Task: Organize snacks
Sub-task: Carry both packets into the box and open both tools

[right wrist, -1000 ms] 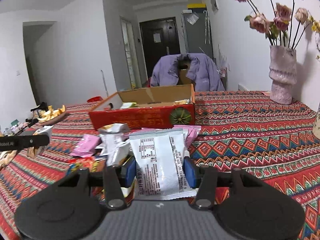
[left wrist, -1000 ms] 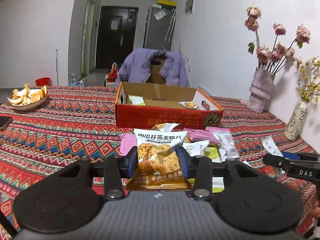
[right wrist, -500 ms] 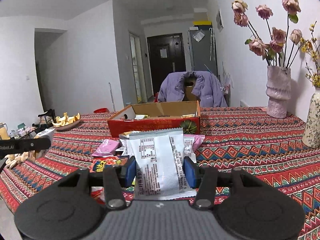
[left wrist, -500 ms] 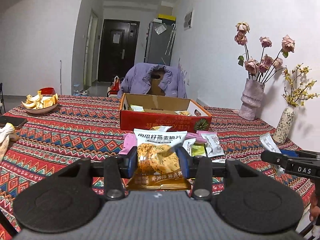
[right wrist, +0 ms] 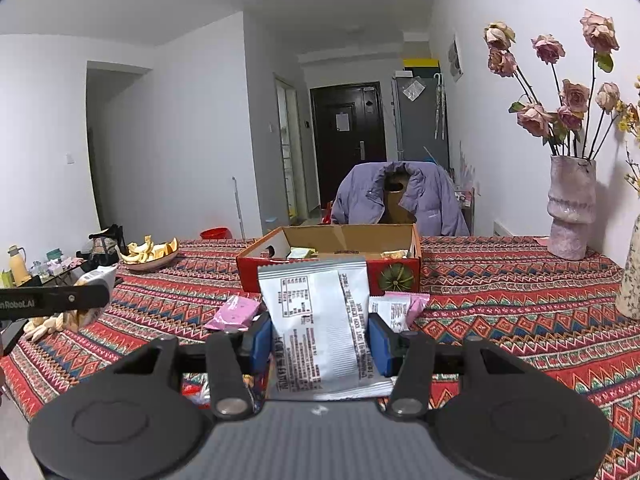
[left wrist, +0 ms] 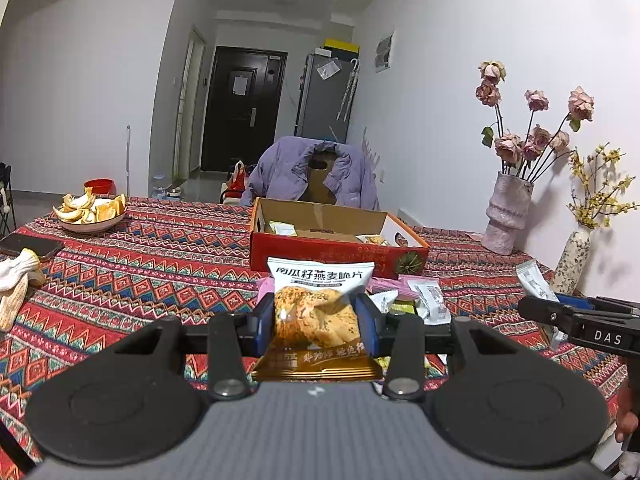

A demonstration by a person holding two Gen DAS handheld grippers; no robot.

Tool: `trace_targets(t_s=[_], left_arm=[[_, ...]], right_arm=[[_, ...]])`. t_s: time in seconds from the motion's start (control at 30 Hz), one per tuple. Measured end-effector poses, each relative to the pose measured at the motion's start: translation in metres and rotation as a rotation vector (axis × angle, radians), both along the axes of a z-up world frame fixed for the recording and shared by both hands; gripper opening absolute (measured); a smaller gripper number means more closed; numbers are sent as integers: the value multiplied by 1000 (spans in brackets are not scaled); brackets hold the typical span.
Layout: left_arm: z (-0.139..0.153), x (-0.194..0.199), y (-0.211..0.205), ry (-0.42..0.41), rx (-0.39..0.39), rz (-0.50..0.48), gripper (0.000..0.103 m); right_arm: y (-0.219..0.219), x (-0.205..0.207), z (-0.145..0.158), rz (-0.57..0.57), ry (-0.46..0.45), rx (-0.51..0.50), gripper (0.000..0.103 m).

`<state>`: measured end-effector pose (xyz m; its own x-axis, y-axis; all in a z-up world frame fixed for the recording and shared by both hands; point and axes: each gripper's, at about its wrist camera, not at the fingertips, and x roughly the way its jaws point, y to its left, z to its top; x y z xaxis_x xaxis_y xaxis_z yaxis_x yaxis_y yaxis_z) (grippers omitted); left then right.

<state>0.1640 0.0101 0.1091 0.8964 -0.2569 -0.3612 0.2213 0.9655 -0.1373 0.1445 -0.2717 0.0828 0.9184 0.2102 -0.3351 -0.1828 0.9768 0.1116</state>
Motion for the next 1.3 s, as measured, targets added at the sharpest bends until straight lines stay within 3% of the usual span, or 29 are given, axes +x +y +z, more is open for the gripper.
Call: trace_targets(t_s=[0.33,0.43,0.63,0.77,0.87,0.97,1.1,1.2,1.3], left_arm=[[39,99,-2,46,-27,-29,43],[52,149,-9,68,-46,-49,43],[55,278,-38,154,-11,-68,43],[35,373,-65,252,-8,-53,43],[0,447,-88,392,-5,-3,43],[-35,500,-104,479,23,14,43],[-70,546,-109,561,-18,27,43],[-87,562,-114,579,48,44,44],[-96,569,-115,591,110,29,51]], right_arm=[[-16,88,31,36,18,1,49],[-26,138,48,69,35,23,49],[-30,267,62,118,80,63,49],[-27,371,43,96,193,93,49],[-21,450,5,58,332,39,49],[-25,513,-36,20,488,84,49],[-31,557,-68,-8,592,192,49],[-26,565,-82,-32,620,188,52],[-19,568,-88,-42,613,151,55]])
